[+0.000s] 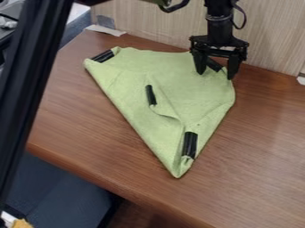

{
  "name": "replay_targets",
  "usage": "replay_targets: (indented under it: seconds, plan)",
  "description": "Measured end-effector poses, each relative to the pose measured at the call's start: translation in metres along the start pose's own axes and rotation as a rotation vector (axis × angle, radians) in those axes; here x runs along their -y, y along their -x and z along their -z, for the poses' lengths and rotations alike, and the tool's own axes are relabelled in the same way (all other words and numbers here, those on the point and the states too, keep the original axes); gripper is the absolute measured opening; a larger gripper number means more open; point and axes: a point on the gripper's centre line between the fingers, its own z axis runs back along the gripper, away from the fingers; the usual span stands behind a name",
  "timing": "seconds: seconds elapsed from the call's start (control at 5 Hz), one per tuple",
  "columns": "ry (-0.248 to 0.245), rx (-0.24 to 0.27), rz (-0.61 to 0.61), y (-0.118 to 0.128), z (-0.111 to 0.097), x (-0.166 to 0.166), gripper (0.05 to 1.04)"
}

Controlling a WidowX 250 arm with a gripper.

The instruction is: Fold the cloth from top right to bottom left

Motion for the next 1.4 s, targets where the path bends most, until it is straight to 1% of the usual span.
replay_targets:
  seconds: [0.2,0.4,0.6,0.8,1.0,1.4]
  plan:
    - [0.003,0.001,0.041,-0.003,0.007,0.008,0.955]
    - [-0.013,0.011,0.036,-0.004,0.008,0.005,0.669]
    - [-0.023,0.011,0.037,0.0,0.012,0.003,0.375]
    - [-0.027,0.013,0.034,0.005,0.012,0.002,0.165]
    - [-0.024,0.014,0.029,0.01,0.012,0.003,0.065]
    - [0.0,0.018,0.036,0.015,0.003,0.007,0.054]
